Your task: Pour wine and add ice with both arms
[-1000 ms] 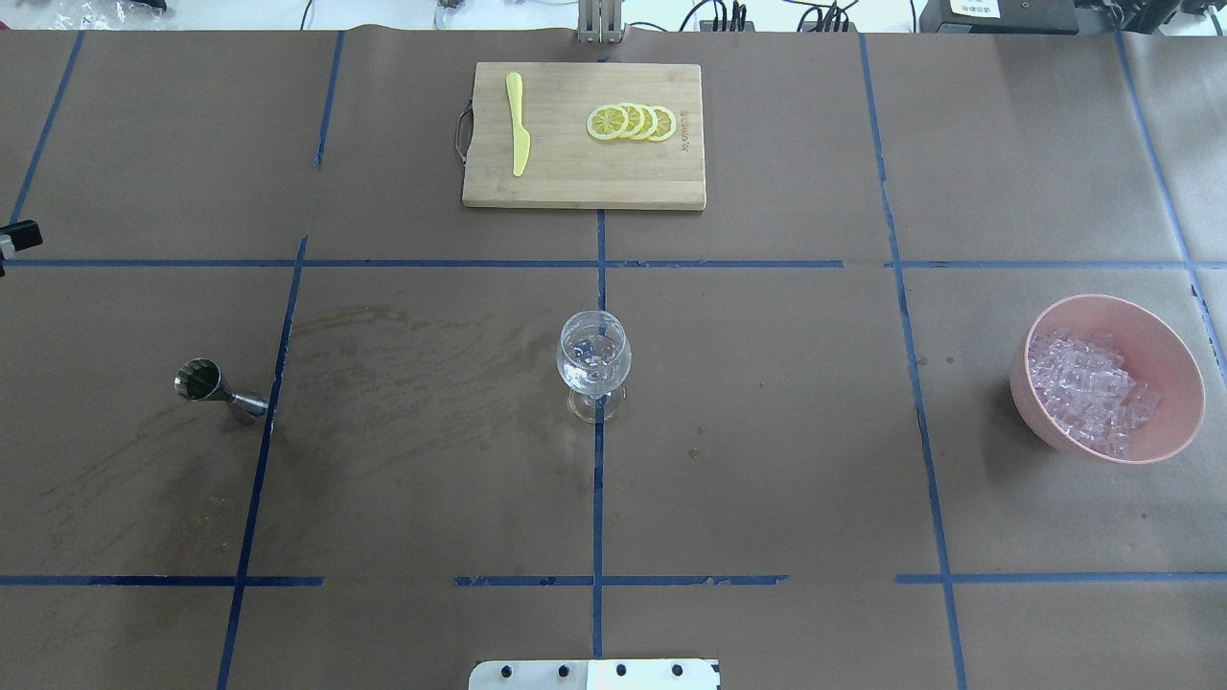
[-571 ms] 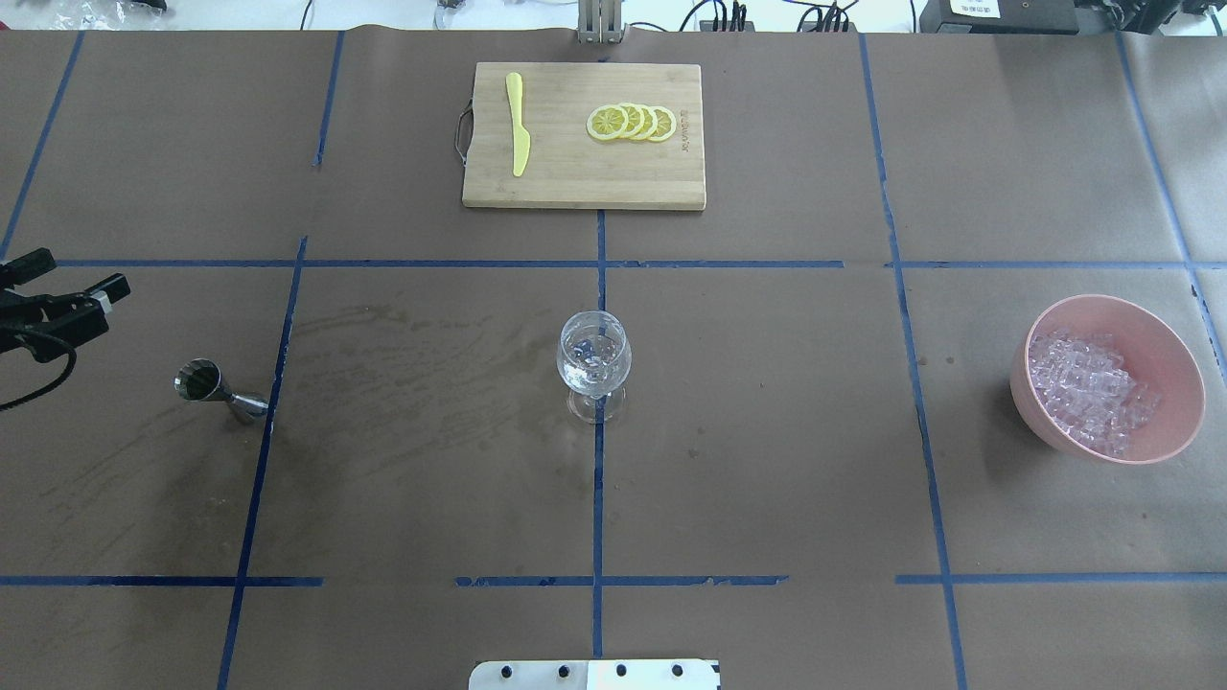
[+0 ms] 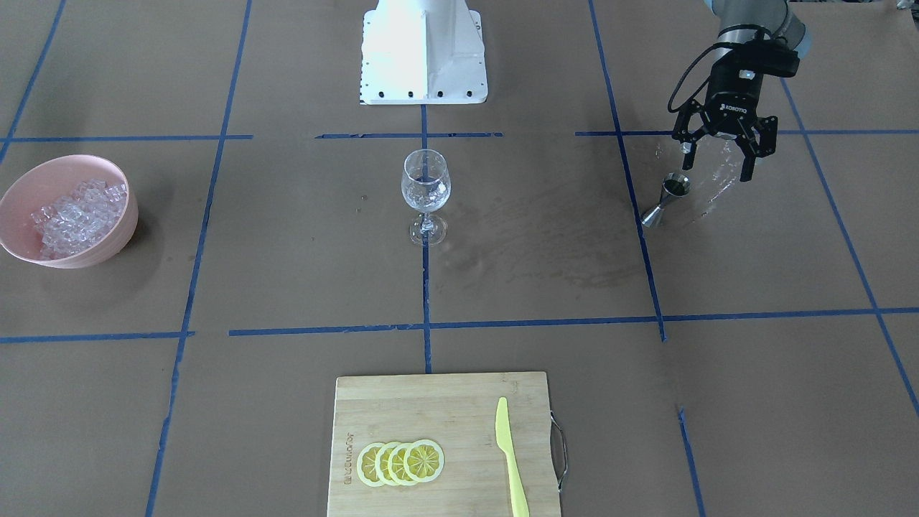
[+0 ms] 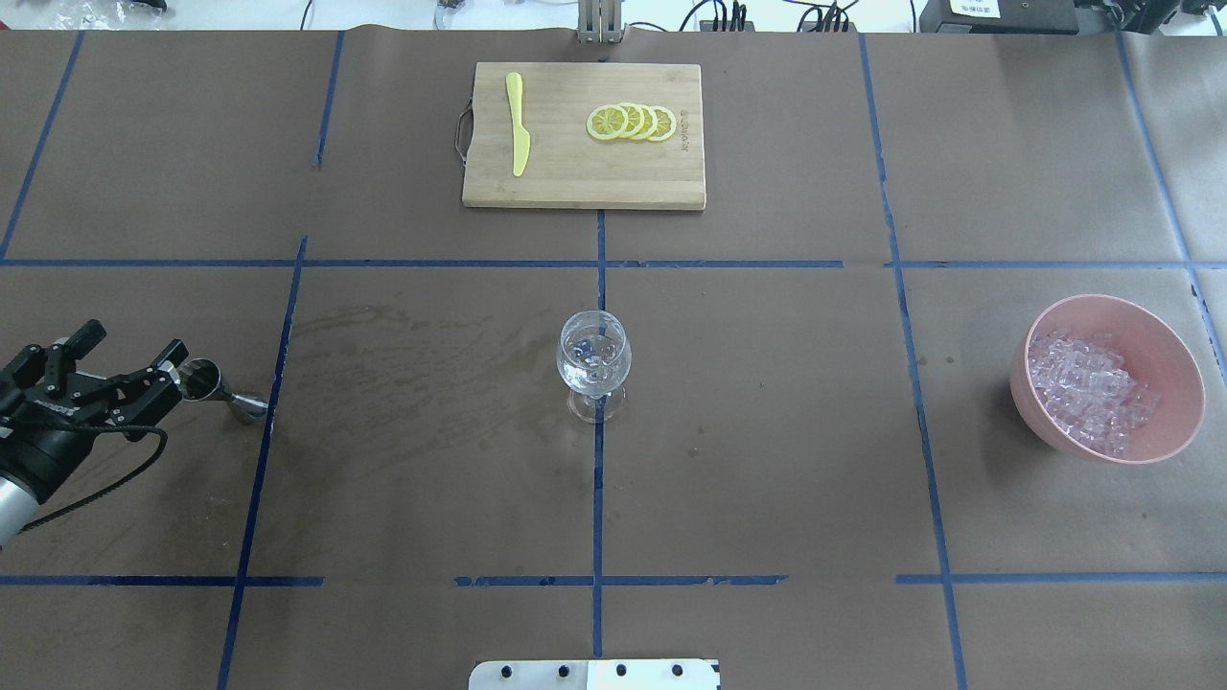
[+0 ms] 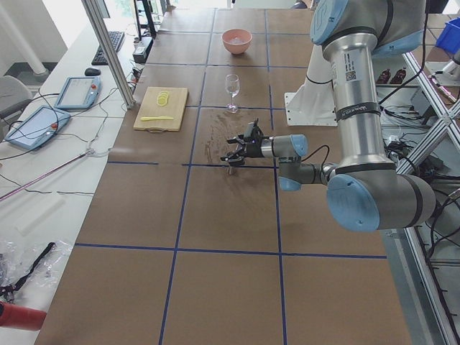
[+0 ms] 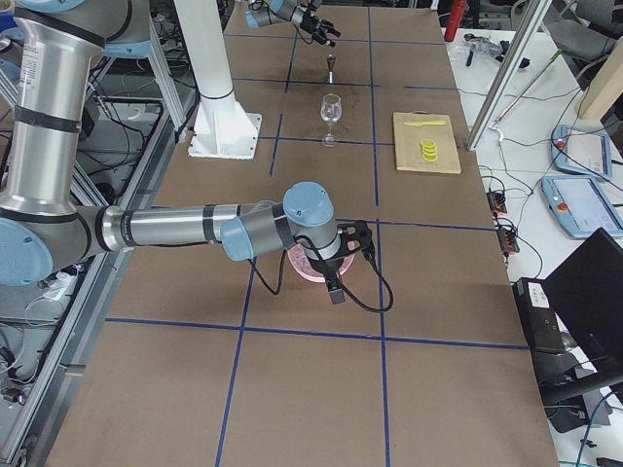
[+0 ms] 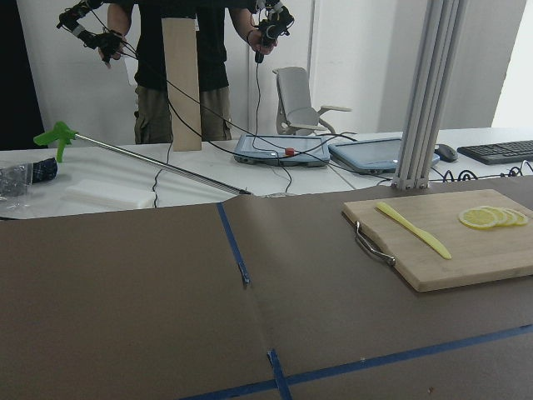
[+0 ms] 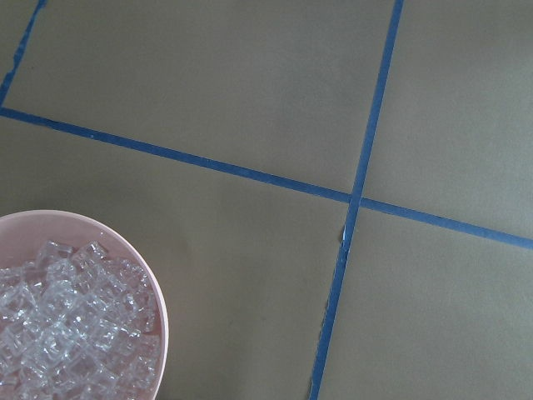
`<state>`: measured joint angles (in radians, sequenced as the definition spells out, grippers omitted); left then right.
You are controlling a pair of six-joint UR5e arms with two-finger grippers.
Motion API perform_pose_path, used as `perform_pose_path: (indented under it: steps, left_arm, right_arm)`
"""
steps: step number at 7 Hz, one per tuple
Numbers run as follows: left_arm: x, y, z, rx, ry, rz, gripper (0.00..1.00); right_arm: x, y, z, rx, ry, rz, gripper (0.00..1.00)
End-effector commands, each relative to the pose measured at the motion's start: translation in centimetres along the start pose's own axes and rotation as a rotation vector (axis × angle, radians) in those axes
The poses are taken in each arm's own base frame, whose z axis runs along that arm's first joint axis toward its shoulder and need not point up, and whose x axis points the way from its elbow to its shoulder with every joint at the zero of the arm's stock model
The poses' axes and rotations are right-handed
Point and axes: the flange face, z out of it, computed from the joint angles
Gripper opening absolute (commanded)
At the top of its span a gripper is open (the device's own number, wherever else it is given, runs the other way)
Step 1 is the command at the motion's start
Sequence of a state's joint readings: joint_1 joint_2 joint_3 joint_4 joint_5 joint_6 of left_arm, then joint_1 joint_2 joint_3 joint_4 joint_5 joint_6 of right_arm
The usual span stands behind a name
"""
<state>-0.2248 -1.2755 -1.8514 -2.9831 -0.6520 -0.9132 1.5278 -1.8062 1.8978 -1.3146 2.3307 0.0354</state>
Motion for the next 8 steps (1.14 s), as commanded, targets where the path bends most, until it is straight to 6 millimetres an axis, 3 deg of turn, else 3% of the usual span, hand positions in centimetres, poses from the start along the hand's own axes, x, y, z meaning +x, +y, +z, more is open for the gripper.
perform_pose_path:
  steps: [1, 3, 8]
  left_arm:
    - [2.1, 2.3, 0.2, 0.017, -0.016, 0.014, 1.0]
    - [2.4, 5.3, 1.1, 0.022, -0.038, 0.011, 1.0]
    - [3.6, 9.3, 2.3, -0.004, -0.035, 0.008, 1.0]
  right_arm:
    - [0.1, 0.1, 0.0, -0.002, 0.001, 0.002, 1.0]
    - [0.1, 0.3, 0.1, -0.003, 0.0, 0.005, 1.0]
    - [0.2, 0.3, 0.1, -0.003, 0.001, 0.005, 1.0]
